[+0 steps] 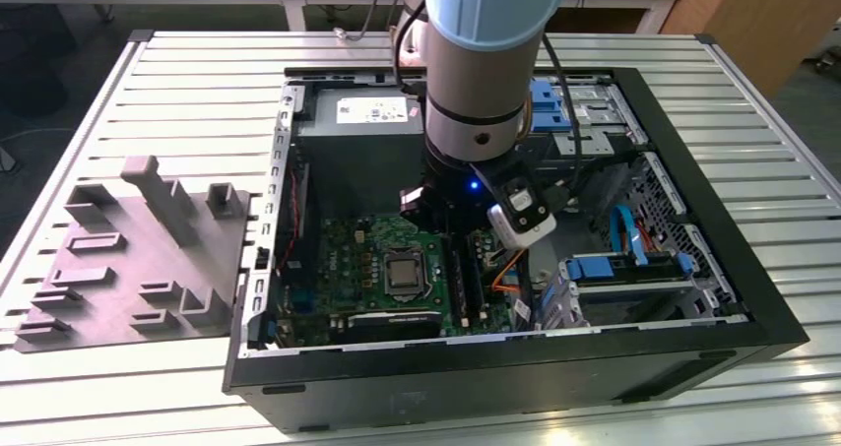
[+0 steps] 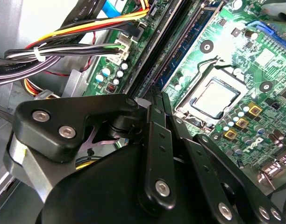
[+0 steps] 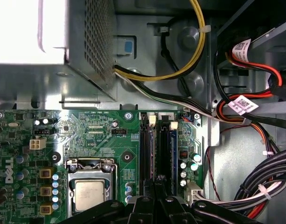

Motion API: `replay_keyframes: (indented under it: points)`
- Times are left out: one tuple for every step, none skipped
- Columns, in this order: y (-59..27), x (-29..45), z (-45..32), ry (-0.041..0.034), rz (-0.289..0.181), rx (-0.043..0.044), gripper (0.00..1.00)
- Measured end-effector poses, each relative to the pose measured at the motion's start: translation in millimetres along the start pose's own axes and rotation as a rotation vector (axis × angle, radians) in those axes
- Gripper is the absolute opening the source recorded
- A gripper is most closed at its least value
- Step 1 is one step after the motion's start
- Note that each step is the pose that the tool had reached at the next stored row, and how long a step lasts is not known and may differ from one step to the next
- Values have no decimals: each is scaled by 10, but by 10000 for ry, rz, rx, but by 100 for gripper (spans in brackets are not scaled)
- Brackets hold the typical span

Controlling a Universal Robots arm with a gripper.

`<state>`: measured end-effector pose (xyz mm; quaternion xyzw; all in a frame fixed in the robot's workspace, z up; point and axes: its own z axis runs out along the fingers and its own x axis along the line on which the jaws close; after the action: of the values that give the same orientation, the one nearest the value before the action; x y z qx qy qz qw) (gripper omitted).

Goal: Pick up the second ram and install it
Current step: 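Insert the second ram into the second slot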

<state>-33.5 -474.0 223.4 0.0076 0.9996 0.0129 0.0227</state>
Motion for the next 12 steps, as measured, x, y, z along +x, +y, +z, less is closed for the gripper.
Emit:
replay_keyframes:
  points:
    - [0,0,4,0,3,1,12]
    - [-1,1,5,1,3,4,12]
    - [-1,1,6,2,4,5,12]
    - [-1,1,6,2,4,5,12]
    - [-1,1,7,1,4,5,12]
    - [-1,1,8,1,4,3,12]
    - [-1,1,8,1,4,3,12]
    - [-1,1,9,1,4,3,12]
    - [0,1,16,-1,4,-2,12]
    - [-1,1,21,-1,4,-1,12]
    - [-1,2,23,1,5,3,12]
    - [-1,2,23,1,4,3,12]
